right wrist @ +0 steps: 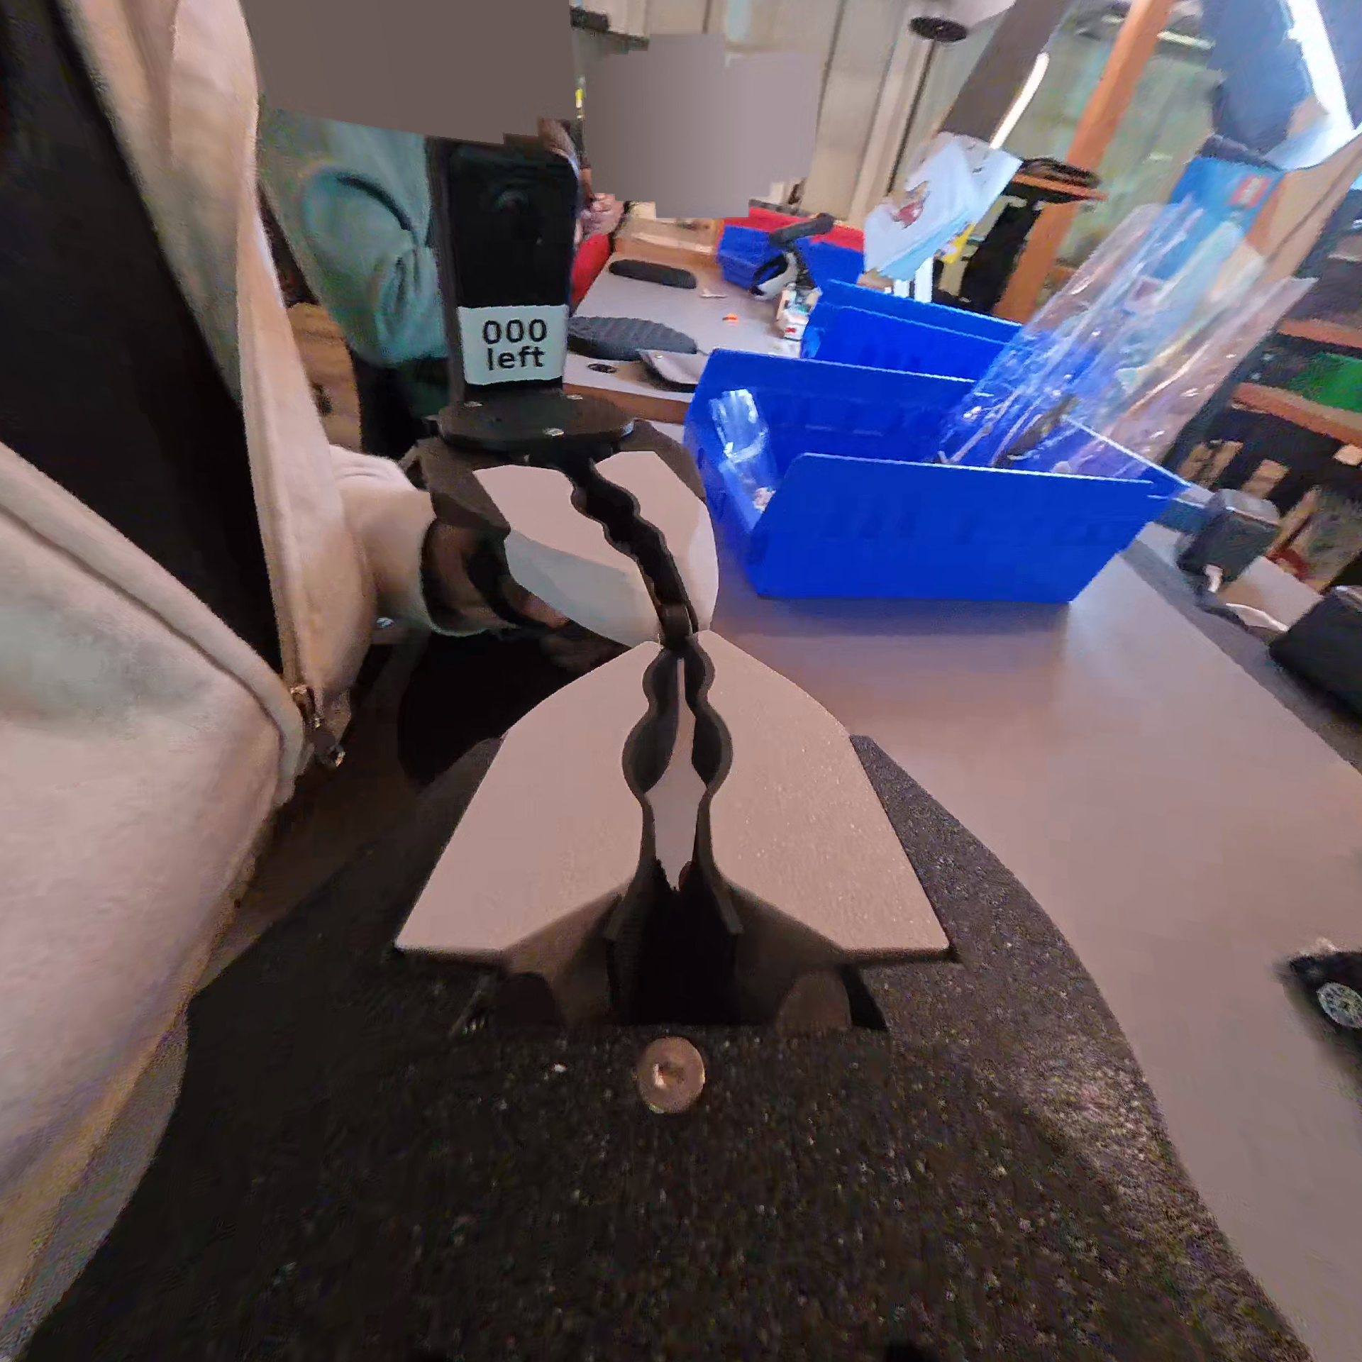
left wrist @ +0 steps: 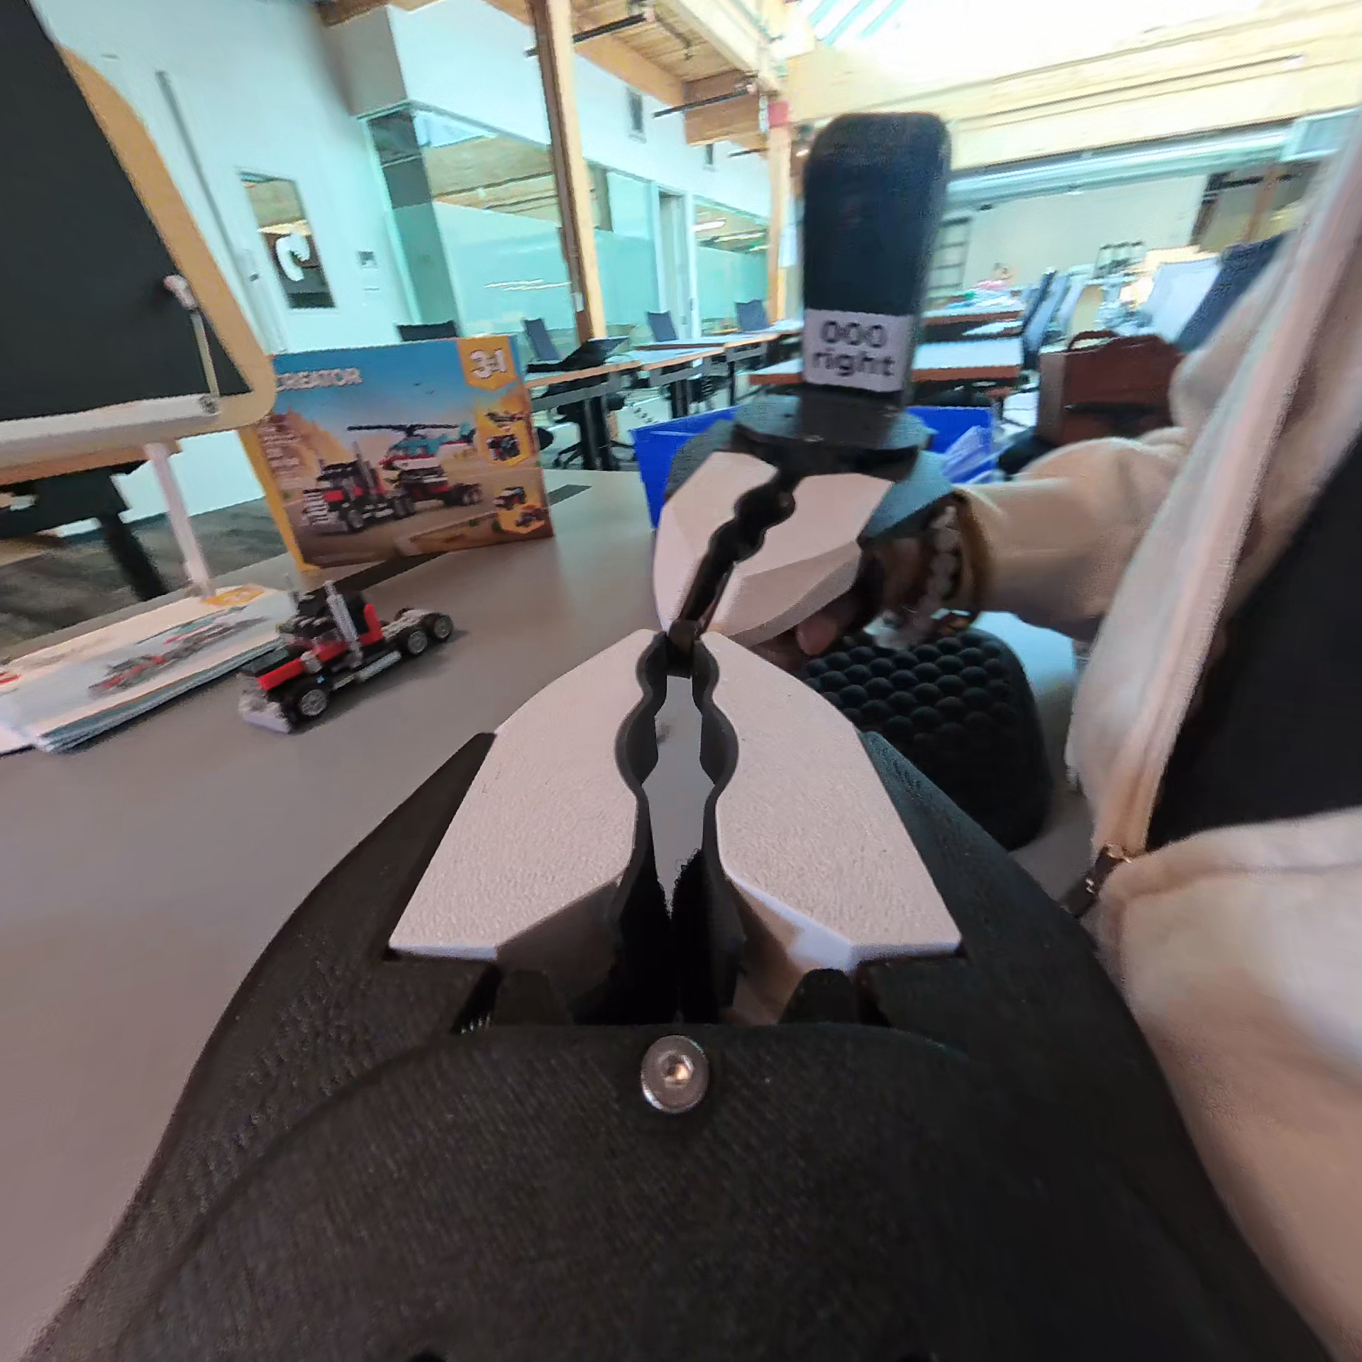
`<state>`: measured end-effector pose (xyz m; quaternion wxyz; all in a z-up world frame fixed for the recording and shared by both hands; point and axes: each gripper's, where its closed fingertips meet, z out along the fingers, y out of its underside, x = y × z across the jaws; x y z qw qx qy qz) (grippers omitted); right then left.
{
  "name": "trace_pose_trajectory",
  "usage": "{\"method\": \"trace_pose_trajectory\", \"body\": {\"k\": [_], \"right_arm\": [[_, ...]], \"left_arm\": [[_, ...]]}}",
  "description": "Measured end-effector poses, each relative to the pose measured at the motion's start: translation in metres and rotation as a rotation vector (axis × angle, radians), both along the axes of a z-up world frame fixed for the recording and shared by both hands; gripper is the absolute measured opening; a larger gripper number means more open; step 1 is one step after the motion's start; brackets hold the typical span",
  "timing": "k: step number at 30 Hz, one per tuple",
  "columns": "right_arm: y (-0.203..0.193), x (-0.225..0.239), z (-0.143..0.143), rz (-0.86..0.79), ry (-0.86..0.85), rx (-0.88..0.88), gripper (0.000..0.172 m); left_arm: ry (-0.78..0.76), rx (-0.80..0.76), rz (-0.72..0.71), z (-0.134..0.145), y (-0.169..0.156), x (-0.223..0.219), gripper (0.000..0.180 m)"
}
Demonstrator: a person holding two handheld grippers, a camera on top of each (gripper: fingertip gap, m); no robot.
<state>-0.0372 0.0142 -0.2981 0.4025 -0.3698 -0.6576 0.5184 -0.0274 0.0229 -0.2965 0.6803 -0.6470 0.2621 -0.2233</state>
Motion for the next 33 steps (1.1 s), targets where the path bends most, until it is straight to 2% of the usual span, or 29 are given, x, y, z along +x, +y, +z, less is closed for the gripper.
{"method": "trace_pose_trajectory", "body": {"k": [4, 7, 8, 10, 15, 18, 22, 27, 33], "right_arm": [[0.008, -0.004, 0.001, -0.145, 0.064, 0.017, 0.002], [0.008, -0.008, 0.005, -0.162, 0.091, 0.003, 0.002], [0.008, -0.009, 0.003, -0.152, 0.076, 0.031, 0.002], [0.007, -0.009, 0.003, -0.096, 0.057, -0.033, 0.002], [0.006, -0.009, -0.003, 0.133, -0.105, -0.064, 0.000], [0.007, -0.007, -0.008, 0.162, -0.131, -0.133, 0.000], [0.013, 0.000, -0.020, 0.032, -0.095, -0.287, 0.000], [0.020, 0.013, -0.032, -0.128, -0.184, -0.255, 0.001], [0.028, 0.020, -0.036, -0.239, -0.203, -0.393, 0.003]], "left_arm": [[-0.001, -0.018, 0.125, -0.002, 0.011, -0.007, 0.006], [-0.064, -0.029, 0.129, 0.002, 0.013, -0.012, 0.006], [-0.057, -0.033, 0.135, 0.000, 0.014, -0.013, 0.006], [-0.062, -0.040, 0.138, 0.000, 0.014, -0.015, 0.006], [-0.046, -0.063, 0.106, -0.005, 0.013, -0.015, 0.006], [-0.032, -0.084, 0.099, -0.009, 0.014, -0.014, 0.006], [-0.002, -0.204, 0.096, -0.022, 0.019, -0.007, 0.006], [0.031, -0.392, 0.057, -0.038, 0.024, 0.005, 0.006], [-0.010, -0.464, 0.100, -0.045, 0.037, 0.013, 0.006]]}}
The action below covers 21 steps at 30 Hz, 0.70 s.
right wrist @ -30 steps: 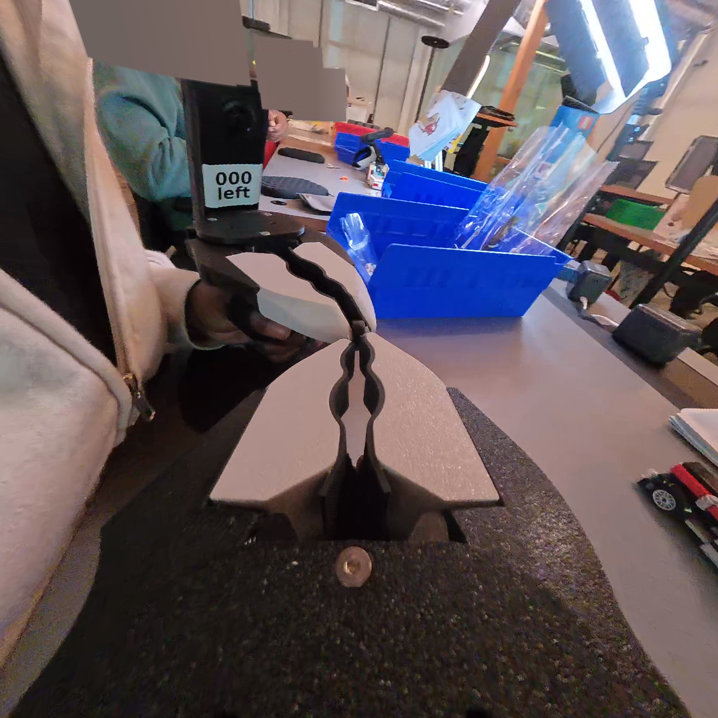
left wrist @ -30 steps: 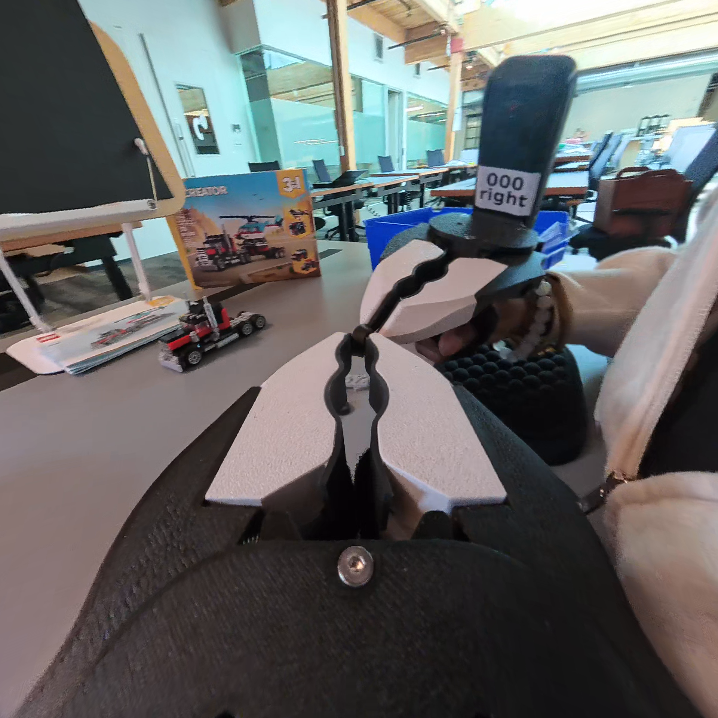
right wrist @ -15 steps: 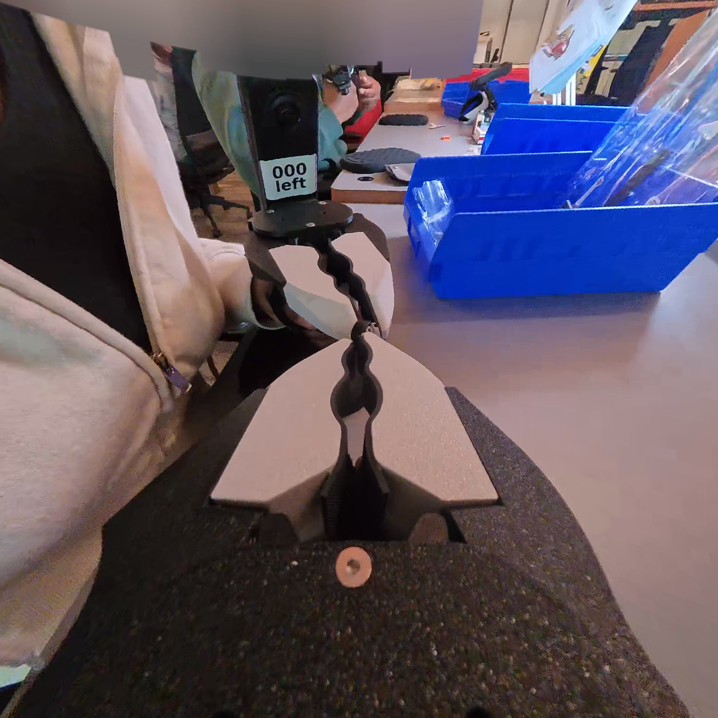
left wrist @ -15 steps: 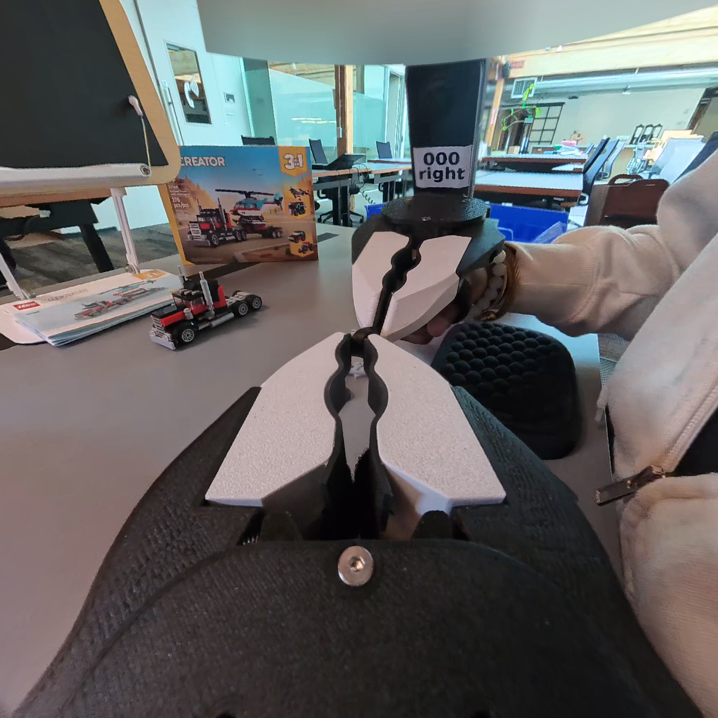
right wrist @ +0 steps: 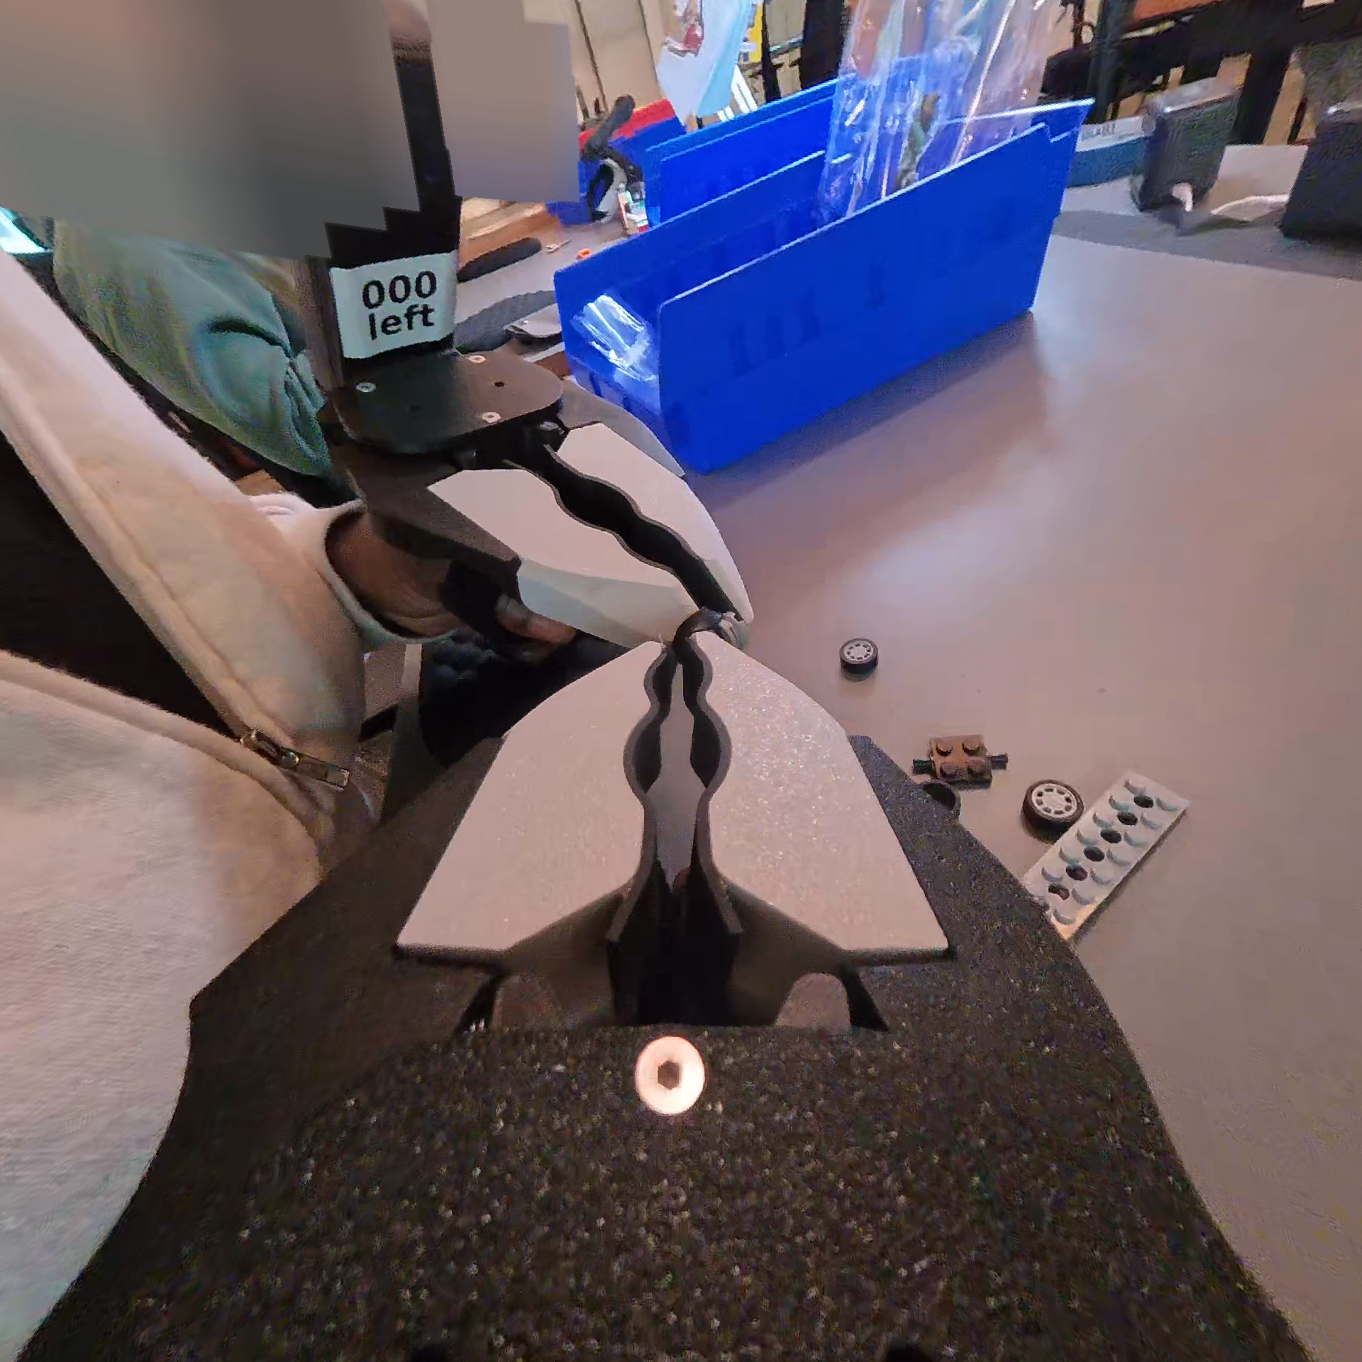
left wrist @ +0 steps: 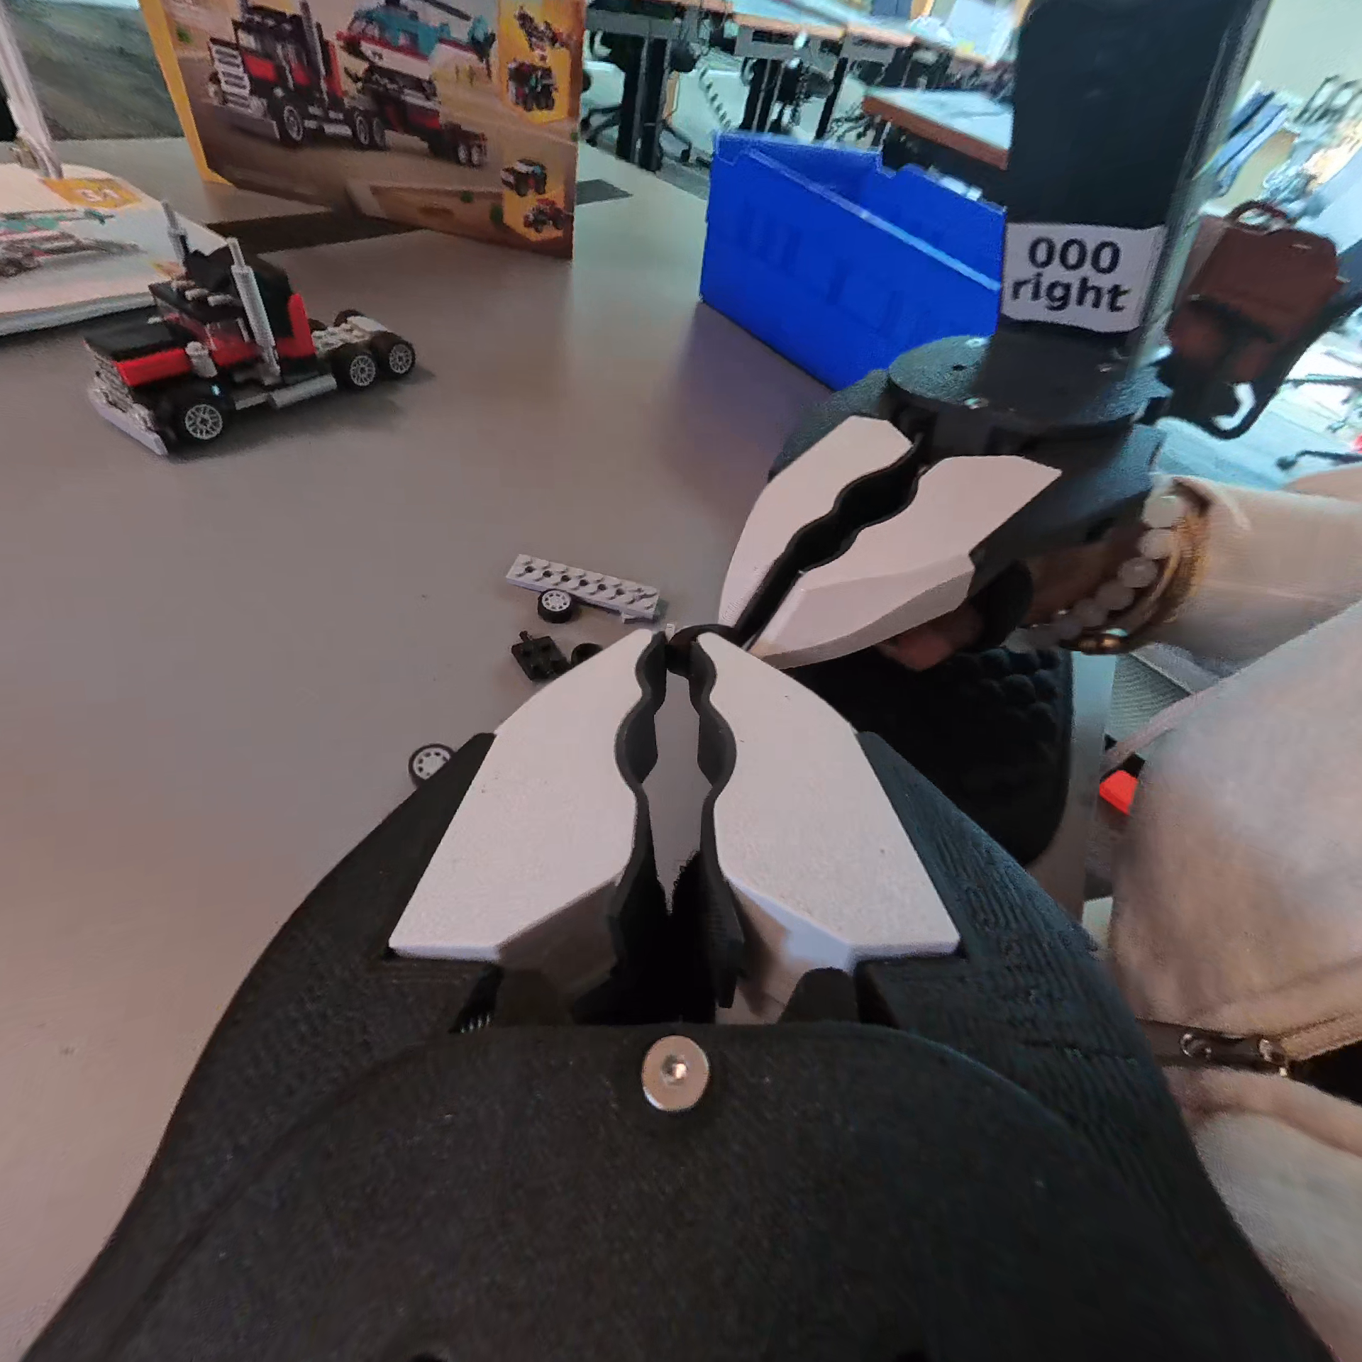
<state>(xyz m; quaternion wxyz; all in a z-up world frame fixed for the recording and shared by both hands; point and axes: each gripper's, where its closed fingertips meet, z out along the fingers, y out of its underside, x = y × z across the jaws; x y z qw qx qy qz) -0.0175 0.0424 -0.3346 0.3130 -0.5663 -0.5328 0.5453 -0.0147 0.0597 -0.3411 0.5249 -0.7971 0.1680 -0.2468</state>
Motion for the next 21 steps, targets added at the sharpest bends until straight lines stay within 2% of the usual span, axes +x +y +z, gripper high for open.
{"method": "trace_pose_trajectory", "body": {"k": [4, 7, 10, 17, 19, 21], "right_arm": [[0.005, 0.000, -0.019, -0.056, -0.123, 0.024, 0.002], [0.008, 0.002, -0.042, -0.147, -0.301, -0.027, 0.002], [0.008, 0.006, -0.046, -0.189, -0.306, -0.154, 0.001], [0.010, 0.007, -0.047, -0.199, -0.313, -0.173, 0.001], [0.009, 0.007, -0.038, -0.203, -0.265, -0.189, 0.001], [0.009, 0.007, -0.052, -0.209, -0.339, -0.199, 0.001]], "left_arm": [[0.090, -0.090, 0.036, -0.018, 0.004, -0.001, 0.006], [0.172, -0.210, 0.036, -0.041, 0.005, -0.001, 0.006], [0.156, -0.264, -0.009, -0.047, 0.003, 0.004, 0.006], [0.131, -0.328, -0.021, -0.052, 0.003, 0.004, 0.008], [0.169, -0.283, -0.023, -0.043, 0.003, 0.004, 0.006], [0.244, -0.285, -0.015, -0.050, 0.002, 0.003, 0.006]]}}
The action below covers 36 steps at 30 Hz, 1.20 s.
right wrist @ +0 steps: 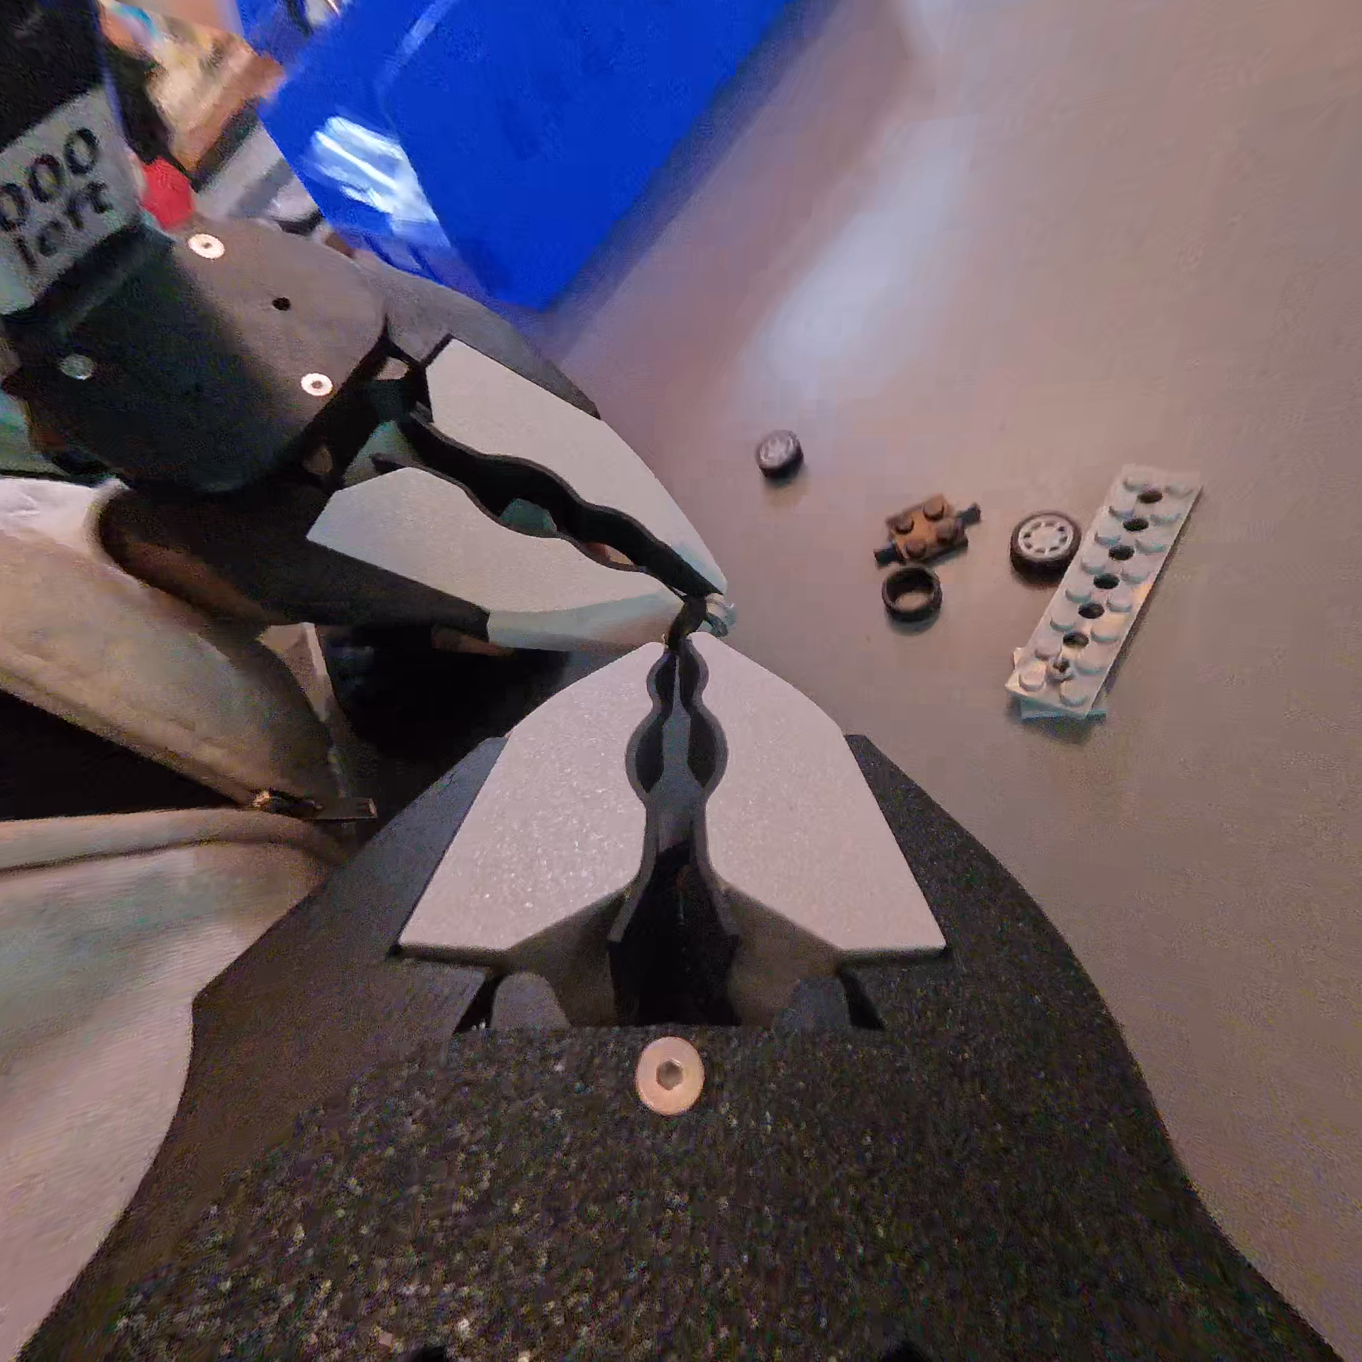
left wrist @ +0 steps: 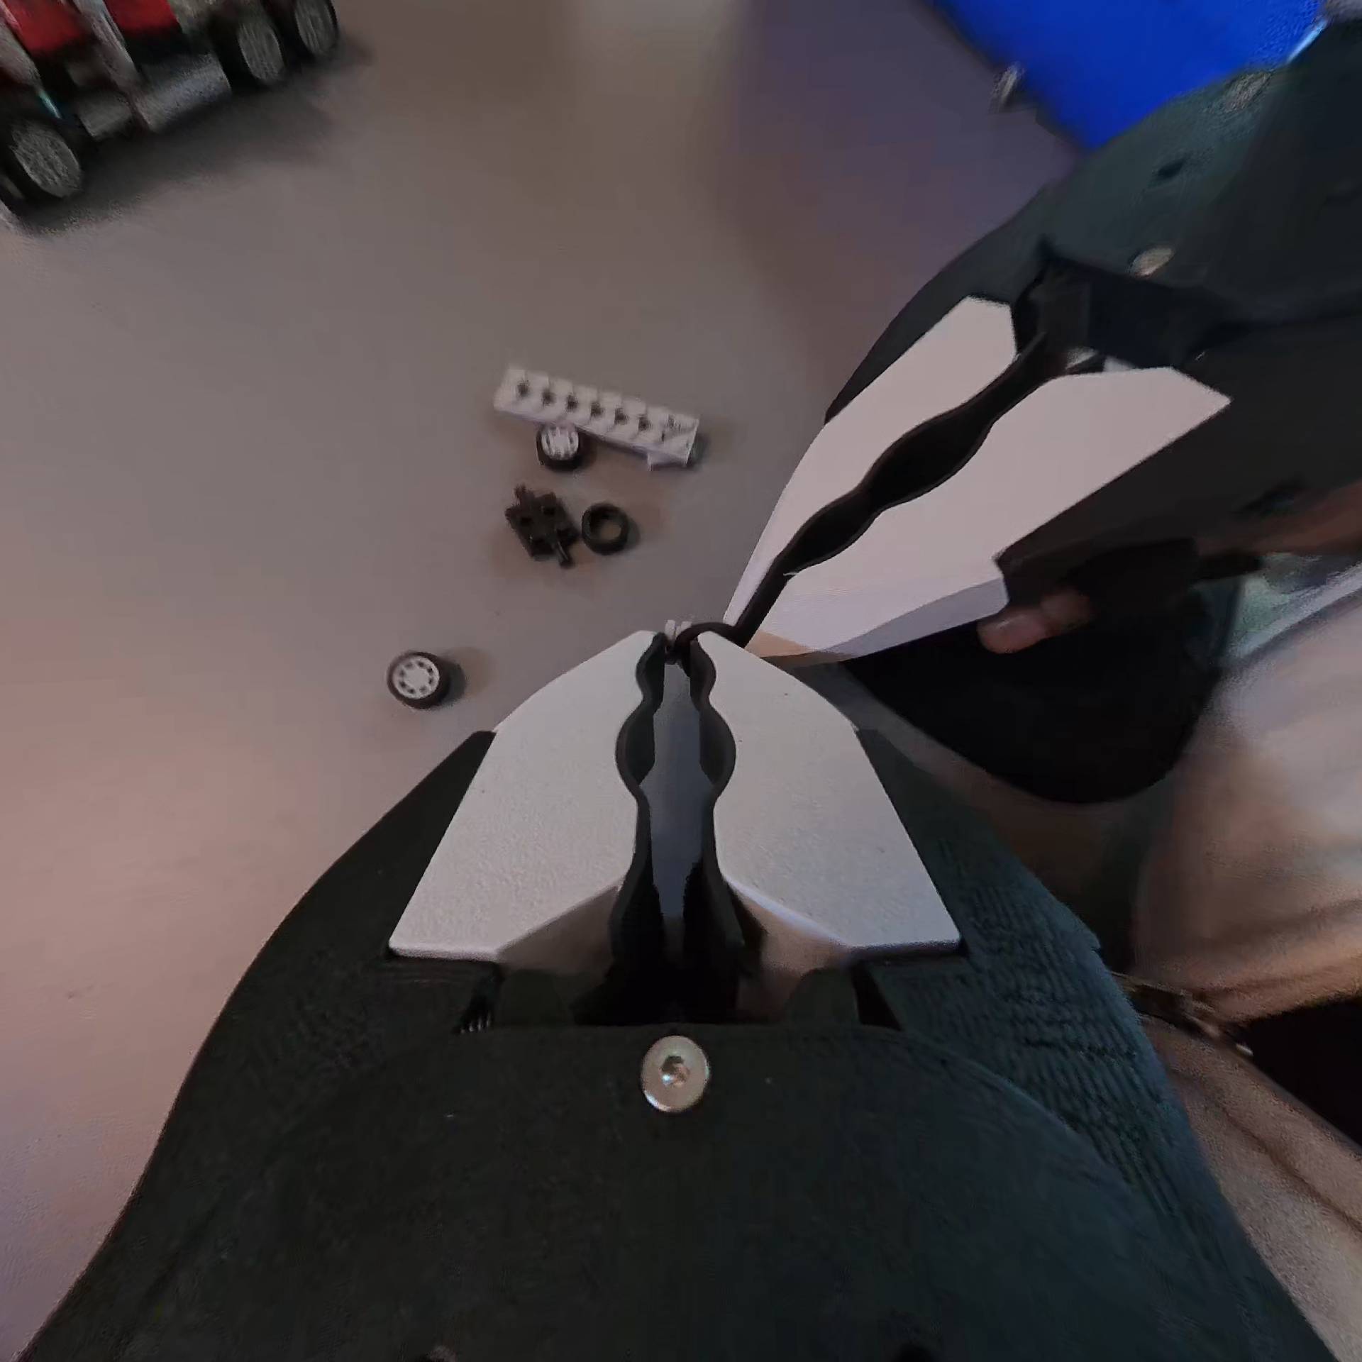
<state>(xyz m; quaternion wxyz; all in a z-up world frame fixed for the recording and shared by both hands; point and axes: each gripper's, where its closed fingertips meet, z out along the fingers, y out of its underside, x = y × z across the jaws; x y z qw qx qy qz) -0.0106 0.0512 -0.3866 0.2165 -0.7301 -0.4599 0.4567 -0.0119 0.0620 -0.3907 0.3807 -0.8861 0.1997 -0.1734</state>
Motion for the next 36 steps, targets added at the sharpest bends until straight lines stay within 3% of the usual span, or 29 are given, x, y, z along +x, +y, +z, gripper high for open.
{"method": "trace_pose_trajectory", "body": {"k": [2, 5, 6, 8, 10, 12, 14, 19, 24, 29, 36], "right_arm": [[-0.001, -0.002, -0.004, 0.015, -0.040, 0.028, 0.001], [0.001, -0.001, -0.002, 0.004, -0.012, -0.047, 0.001], [0.002, -0.002, 0.004, 0.000, 0.022, 0.008, 0.001], [0.006, -0.004, 0.020, -0.037, 0.121, 0.020, 0.000], [0.003, -0.004, -0.004, -0.018, -0.025, -0.020, 0.001], [0.001, -0.006, -0.006, -0.003, -0.050, 0.044, 0.001], [-0.001, -0.007, -0.006, 0.008, -0.043, 0.004, 0.001], [0.001, -0.007, -0.006, -0.003, -0.032, -0.023, 0.001], [0.001, -0.007, -0.007, 0.001, -0.036, -0.031, 0.001], [0.002, -0.008, -0.007, -0.007, -0.032, -0.060, 0.000], [0.000, -0.008, -0.010, 0.010, -0.053, -0.081, 0.000]], "left_arm": [[0.026, -0.093, -0.006, -0.011, -0.002, -0.001, 0.006], [0.006, -0.071, 0.000, -0.005, 0.000, -0.001, 0.006], [0.015, -0.074, -0.004, -0.003, 0.001, -0.002, 0.006], [0.032, 0.034, 0.019, 0.015, 0.006, -0.007, 0.015], [0.026, -0.040, 0.023, -0.004, 0.004, -0.009, 0.016], [0.034, -0.108, 0.025, -0.012, 0.002, -0.015, 0.024], [0.114, -0.072, 0.012, -0.010, 0.002, -0.018, 0.027], [0.254, 0.055, -0.056, -0.006, 0.002, -0.011, 0.007], [0.440, 0.178, -0.079, 0.000, 0.007, -0.019, 0.025], [0.351, 0.256, -0.148, 0.000, 0.005, -0.011, 0.007], [0.402, 0.349, -0.183, 0.001, 0.004, -0.009, 0.006]]}}
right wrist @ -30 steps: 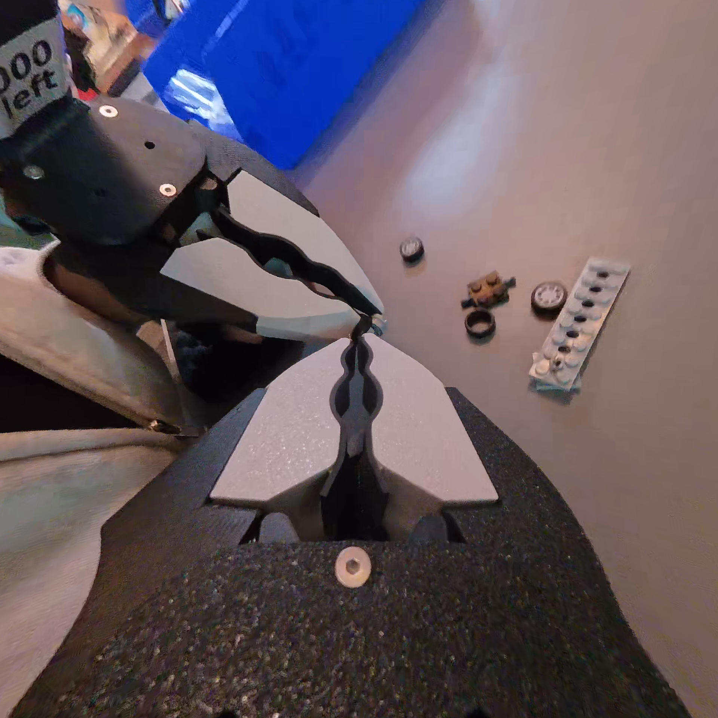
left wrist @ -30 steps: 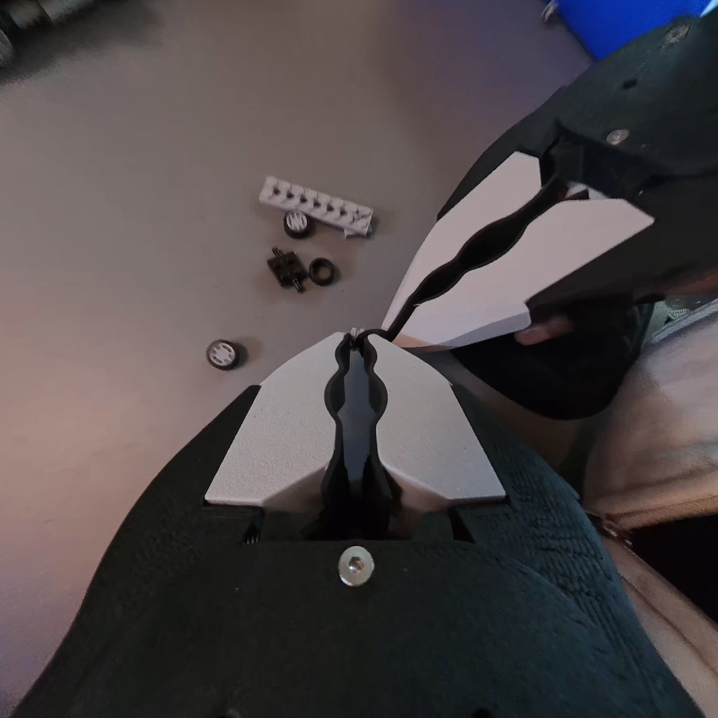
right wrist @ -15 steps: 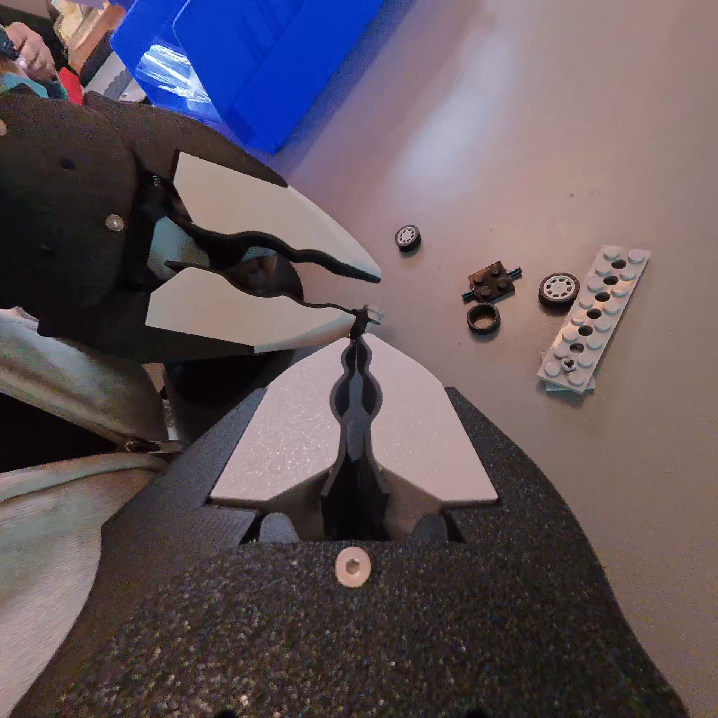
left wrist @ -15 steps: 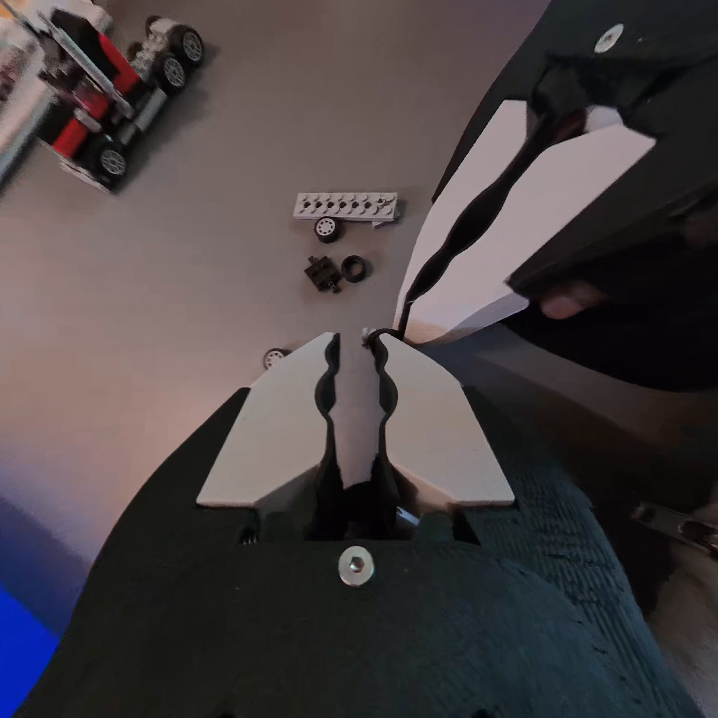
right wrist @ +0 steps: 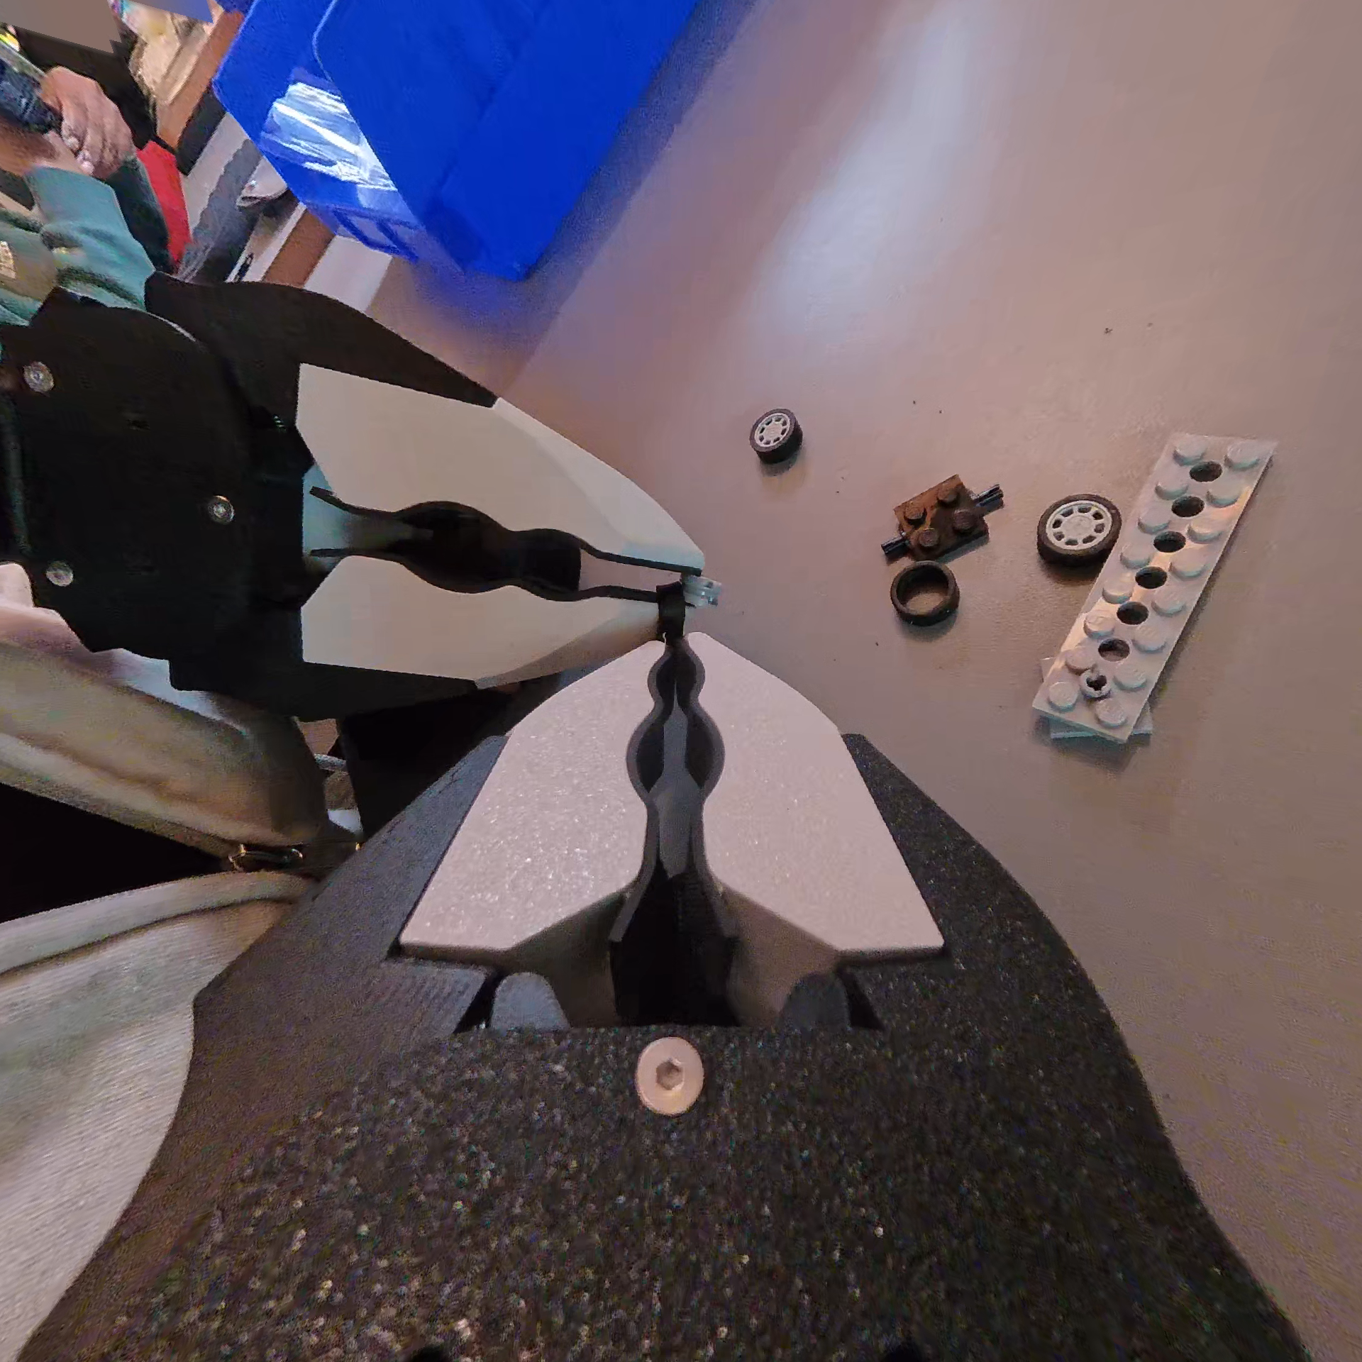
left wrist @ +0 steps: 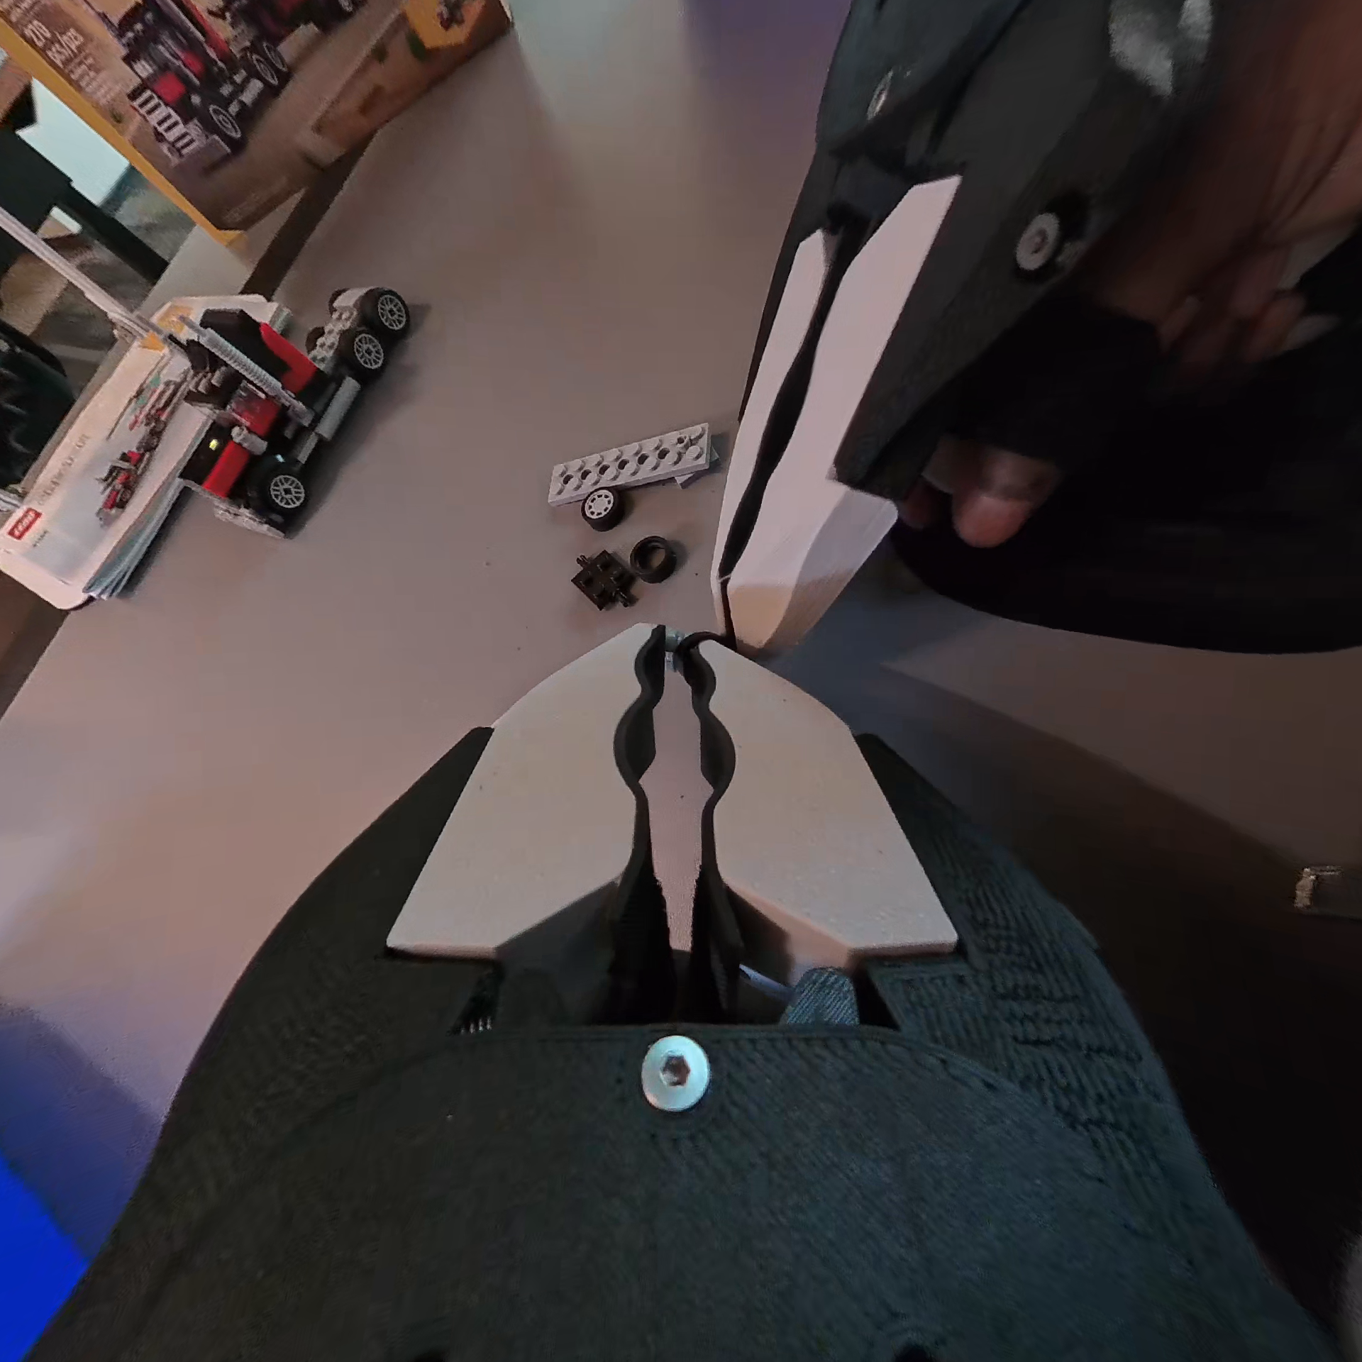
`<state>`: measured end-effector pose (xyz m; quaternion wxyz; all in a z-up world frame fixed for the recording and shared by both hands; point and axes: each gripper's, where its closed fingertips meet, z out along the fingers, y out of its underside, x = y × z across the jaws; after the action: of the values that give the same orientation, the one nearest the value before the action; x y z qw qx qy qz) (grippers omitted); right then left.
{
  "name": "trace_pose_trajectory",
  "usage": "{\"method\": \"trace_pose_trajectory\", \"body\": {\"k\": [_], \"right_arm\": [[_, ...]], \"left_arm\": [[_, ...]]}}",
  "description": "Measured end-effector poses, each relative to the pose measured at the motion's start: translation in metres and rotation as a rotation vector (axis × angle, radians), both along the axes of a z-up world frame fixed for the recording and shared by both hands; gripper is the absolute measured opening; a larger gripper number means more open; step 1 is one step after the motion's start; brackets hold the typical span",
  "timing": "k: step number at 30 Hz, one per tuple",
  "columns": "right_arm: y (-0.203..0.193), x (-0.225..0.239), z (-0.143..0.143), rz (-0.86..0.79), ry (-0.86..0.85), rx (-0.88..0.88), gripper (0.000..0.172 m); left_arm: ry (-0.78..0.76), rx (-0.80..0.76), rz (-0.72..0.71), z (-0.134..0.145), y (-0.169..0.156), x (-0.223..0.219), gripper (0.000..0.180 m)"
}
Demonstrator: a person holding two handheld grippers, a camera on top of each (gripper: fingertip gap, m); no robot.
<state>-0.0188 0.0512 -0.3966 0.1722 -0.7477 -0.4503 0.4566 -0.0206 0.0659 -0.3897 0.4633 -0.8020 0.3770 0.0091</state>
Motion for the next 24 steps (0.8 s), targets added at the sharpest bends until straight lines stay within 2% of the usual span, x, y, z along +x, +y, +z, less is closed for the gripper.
{"method": "trace_pose_trajectory", "body": {"k": [6, 14, 20, 22, 24], "right_arm": [[-0.004, 0.000, -0.001, 0.027, -0.005, -0.011, 0.000], [0.000, 0.000, -0.005, 0.001, -0.039, 0.051, 0.000], [0.000, 0.000, -0.004, -0.001, -0.029, 0.038, 0.000], [-0.001, -0.001, -0.002, 0.000, -0.012, 0.016, 0.000], [-0.002, -0.001, -0.001, 0.012, -0.007, 0.003, 0.000]], "left_arm": [[-0.025, 0.036, -0.046, 0.003, -0.003, 0.003, 0.006], [-0.043, -0.078, -0.007, -0.007, 0.000, 0.001, 0.007], [-0.133, -0.144, 0.056, -0.006, 0.005, -0.006, 0.024], [-0.125, -0.101, 0.040, -0.003, 0.004, -0.005, 0.021], [-0.074, -0.031, -0.018, -0.001, 0.000, 0.001, 0.006]]}}
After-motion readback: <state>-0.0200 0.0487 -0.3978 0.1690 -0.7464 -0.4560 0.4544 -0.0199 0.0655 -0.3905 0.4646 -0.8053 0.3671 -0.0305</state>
